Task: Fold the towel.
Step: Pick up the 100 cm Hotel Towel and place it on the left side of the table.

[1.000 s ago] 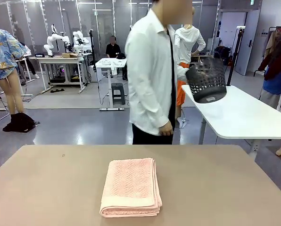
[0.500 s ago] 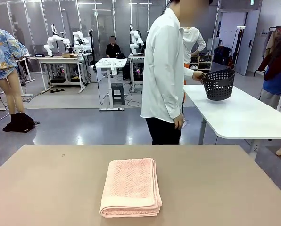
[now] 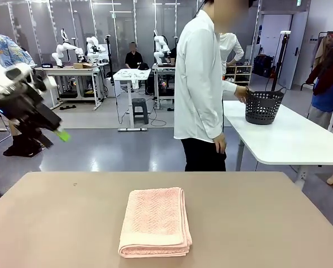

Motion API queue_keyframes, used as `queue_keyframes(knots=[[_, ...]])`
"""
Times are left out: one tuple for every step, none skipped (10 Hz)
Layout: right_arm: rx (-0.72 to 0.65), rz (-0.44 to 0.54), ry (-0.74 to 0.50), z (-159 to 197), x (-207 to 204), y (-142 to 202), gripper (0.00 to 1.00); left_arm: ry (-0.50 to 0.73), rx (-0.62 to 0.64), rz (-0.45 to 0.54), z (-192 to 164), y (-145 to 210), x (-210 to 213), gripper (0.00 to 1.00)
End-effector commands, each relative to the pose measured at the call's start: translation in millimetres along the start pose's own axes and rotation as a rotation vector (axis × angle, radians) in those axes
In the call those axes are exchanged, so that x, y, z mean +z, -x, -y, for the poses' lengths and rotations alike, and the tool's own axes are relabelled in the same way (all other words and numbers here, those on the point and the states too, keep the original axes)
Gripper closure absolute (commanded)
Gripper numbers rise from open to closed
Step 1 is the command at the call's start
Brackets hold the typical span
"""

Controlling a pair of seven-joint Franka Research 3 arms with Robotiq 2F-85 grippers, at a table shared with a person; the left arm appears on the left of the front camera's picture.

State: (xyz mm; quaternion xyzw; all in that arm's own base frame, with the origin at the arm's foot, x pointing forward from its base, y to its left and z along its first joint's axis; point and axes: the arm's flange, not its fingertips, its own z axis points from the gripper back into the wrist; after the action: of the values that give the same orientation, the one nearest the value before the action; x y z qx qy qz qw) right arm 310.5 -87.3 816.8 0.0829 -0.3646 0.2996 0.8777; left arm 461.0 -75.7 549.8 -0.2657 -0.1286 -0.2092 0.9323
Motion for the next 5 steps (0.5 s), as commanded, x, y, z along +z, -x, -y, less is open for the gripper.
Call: queue_keyframes(knots=[[-0.013,-0.006,0.001,-1,1,-2,0.0,0.064,0.094,0.068,-1,3,-31,0.0],[-0.013,-0.006,0.001,-1,1,-2,0.0,0.095,0.157,0.079,-4,7,-61,0.0],[-0.013,-0.006,0.001,-1,1,-2,0.0,0.102,0.2,0.086,-10,7,-92,0.0],[-0.013,-0.006,0.001,-1,1,-2,0.0,0.165,0.219,0.096,-11,5,-117,0.0],[-0.013,-0.006,0.001,-1,1,-2,0.0,0.183,0.23,0.08,-9,5,-137,0.0]])
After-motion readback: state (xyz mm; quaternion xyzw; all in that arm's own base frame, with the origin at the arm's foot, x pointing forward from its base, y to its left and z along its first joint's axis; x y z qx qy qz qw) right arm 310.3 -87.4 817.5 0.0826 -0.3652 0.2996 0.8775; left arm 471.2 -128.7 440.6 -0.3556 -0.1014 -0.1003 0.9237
